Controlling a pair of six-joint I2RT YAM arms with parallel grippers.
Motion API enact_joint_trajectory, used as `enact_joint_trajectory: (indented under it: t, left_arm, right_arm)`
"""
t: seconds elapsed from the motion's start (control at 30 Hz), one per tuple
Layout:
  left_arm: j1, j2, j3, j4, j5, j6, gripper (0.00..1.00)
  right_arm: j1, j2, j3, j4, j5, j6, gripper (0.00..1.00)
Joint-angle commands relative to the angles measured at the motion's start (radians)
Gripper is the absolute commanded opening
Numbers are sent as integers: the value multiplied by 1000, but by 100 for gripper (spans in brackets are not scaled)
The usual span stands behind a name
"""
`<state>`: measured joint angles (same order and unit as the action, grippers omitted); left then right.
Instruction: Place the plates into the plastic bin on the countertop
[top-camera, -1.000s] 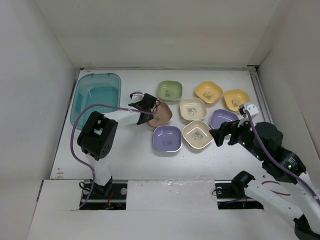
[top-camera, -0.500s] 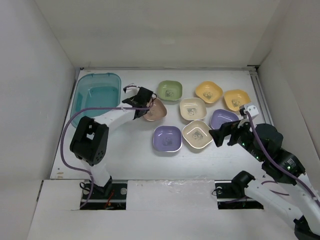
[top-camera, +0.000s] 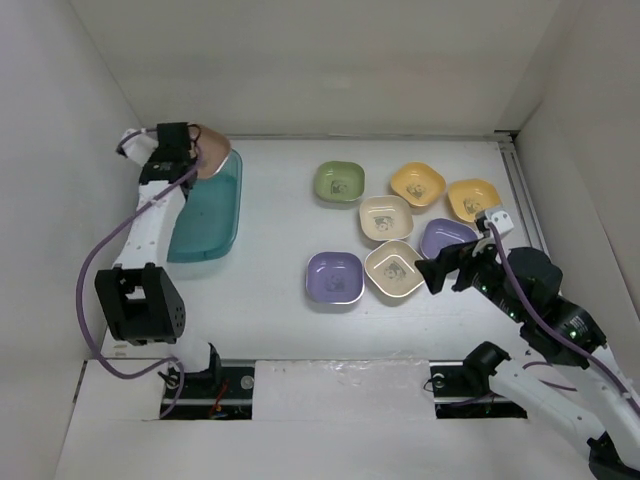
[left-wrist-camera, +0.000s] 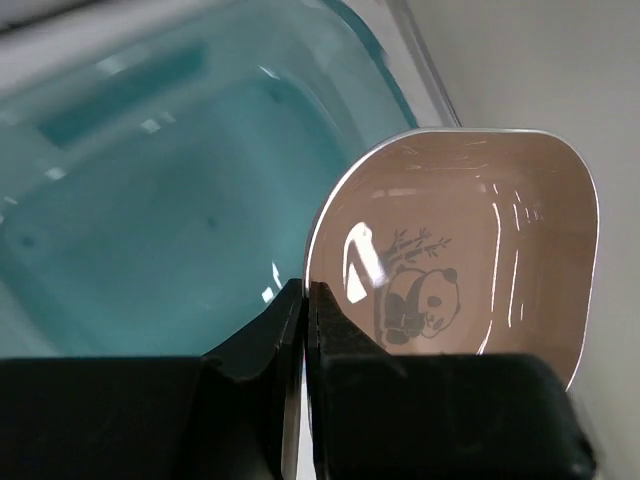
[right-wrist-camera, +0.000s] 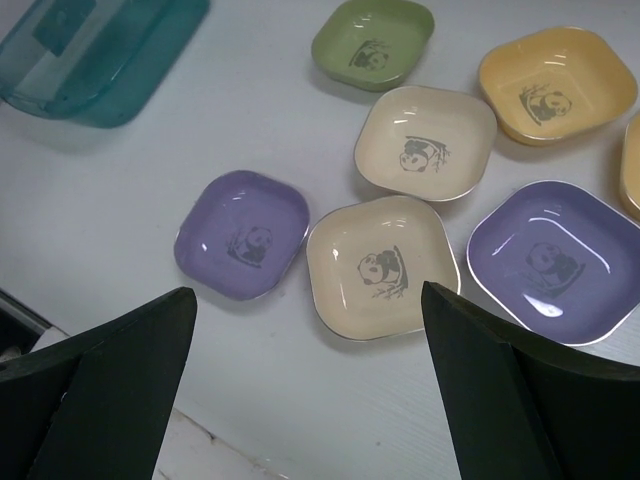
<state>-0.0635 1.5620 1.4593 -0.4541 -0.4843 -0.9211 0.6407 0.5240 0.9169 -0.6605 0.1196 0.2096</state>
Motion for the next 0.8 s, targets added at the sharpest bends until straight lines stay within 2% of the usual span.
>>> enact_joint_trajectory:
  t: [0.0, 0.1, 0.27, 0.43, 0.53, 0.57, 0.67, 0.77]
  left_arm:
    - [118, 24, -34, 67, 90, -23, 0]
    - [189, 127, -14, 104, 145, 13, 0]
    - [209, 275, 35, 172, 174, 56, 0]
    - [246, 333, 62, 147, 193, 41, 0]
    - [246, 301, 52, 167, 206, 41, 19]
    - [246, 282, 26, 179, 216, 41, 40]
    - [232, 212, 12, 207, 231, 50, 66]
    - [171, 127, 27, 218, 257, 102, 82]
  right_arm:
    - [-6, -1, -13, 70, -40, -1, 100]
    - [-6, -10, -26, 79, -49, -12, 100]
    - [-6, -10, -36, 107, -58, -12, 100]
    - [-6, -1, -45, 116, -80, -12, 100]
    - [-6, -1, -46, 125, -80, -12, 100]
    - [-6, -1, -46, 125, -90, -12, 100]
    - [-6, 8, -46, 136, -103, -12, 100]
    - [-6, 8, -46, 136, -103, -3, 100]
